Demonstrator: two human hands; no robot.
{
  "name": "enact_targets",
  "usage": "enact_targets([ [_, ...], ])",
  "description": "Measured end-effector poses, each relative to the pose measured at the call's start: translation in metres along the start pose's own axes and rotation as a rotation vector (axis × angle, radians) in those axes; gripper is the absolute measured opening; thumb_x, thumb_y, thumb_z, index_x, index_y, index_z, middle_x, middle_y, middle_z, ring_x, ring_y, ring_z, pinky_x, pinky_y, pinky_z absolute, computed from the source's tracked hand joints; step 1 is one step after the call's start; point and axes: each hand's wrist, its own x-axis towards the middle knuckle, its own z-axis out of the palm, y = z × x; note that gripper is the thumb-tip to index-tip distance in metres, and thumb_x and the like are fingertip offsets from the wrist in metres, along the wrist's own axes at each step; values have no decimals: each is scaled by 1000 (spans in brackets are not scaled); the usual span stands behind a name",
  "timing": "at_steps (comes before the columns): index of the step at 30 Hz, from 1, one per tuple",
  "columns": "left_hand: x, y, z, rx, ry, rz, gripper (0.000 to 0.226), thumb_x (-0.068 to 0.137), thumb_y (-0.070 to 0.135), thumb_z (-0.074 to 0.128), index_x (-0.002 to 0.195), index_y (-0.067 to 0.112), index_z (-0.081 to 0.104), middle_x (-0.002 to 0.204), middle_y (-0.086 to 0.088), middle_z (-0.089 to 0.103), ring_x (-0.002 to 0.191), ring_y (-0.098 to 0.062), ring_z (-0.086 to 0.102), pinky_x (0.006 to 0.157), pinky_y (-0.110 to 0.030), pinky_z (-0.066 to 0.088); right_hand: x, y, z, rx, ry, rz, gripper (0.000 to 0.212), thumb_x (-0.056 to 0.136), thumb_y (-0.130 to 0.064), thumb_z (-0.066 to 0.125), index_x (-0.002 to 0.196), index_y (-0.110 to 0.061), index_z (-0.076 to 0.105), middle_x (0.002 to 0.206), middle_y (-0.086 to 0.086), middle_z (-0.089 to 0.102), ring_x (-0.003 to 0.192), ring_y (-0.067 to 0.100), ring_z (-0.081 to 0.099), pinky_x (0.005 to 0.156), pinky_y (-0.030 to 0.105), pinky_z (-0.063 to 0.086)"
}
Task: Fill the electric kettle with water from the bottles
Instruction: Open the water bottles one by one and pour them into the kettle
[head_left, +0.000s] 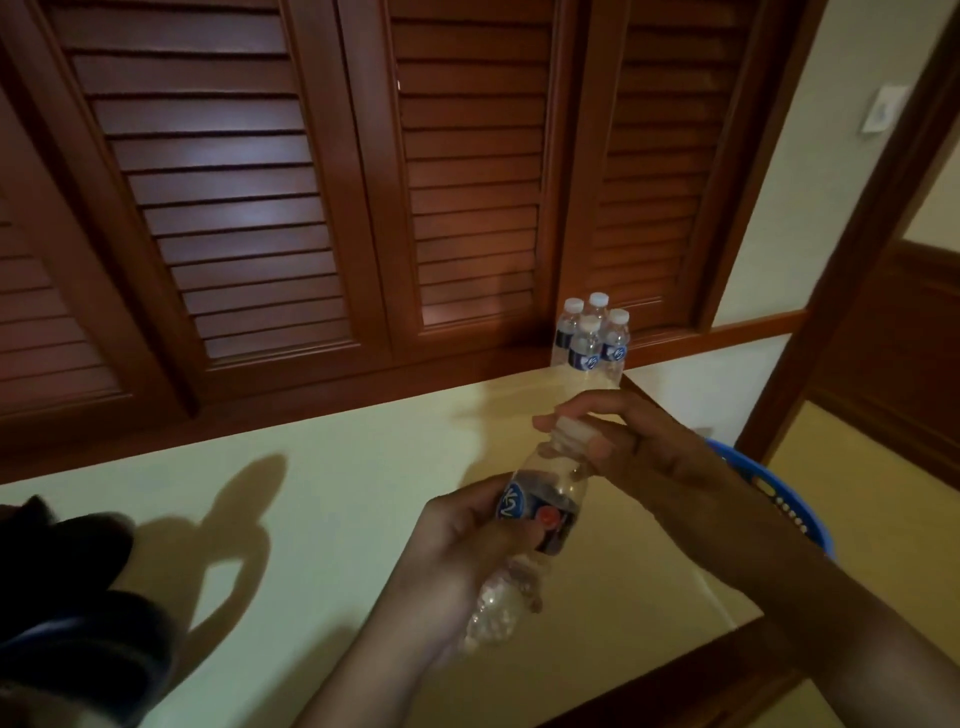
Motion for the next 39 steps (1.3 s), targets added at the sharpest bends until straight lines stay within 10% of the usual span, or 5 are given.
enact_targets([
  [7, 37, -1, 2, -368, -442, -362, 60, 73, 34, 82, 117, -4, 64, 84, -21, 66, 56, -26, 65, 48, -26, 54, 8, -3, -58, -371, -251, 38, 33, 97, -50, 52, 128, -39, 51, 130, -24, 65, 126, -5, 56, 103, 31, 48],
  [14, 80, 3, 9, -521, -864, -574, 57, 87, 39, 65, 129, 0, 61, 90, -13, 74, 69, -21, 76, 51, -27, 58, 28, -13, -76, -836, -155, -404, 44, 101, -62, 33, 88, -29, 59, 78, -13, 59, 71, 6, 57, 62, 18, 45],
  [23, 94, 2, 52, 848, 135, 483, 20, 84, 31, 80, 101, 25, 74, 87, 10, 75, 78, -7, 71, 70, -28, 57, 56, 25, -93, -641, 142, 170, 45, 103, -46, 46, 72, -17, 61, 57, 0, 58, 48, 2, 52, 56, 21, 40],
  [33, 98, -21, 51, 629, -7, 125, 57, 92, 26, 78, 141, 47, 56, 127, 31, 69, 118, 11, 63, 101, -14, 49, 58, 55, -119, -762, 335, 7, 71, 92, -69, 34, 74, -8, 65, 67, 12, 66, 64, 29, 65, 67, 48, 57],
  [39, 121, -48, 53, 799, 88, 96, 38, 83, 45, 82, 117, 49, 65, 108, 19, 68, 94, 6, 60, 78, -16, 48, 43, 57, -115, -470, 325, 66, 50, 91, -66, 39, 100, -27, 69, 81, -7, 69, 75, 6, 65, 62, 17, 50],
])
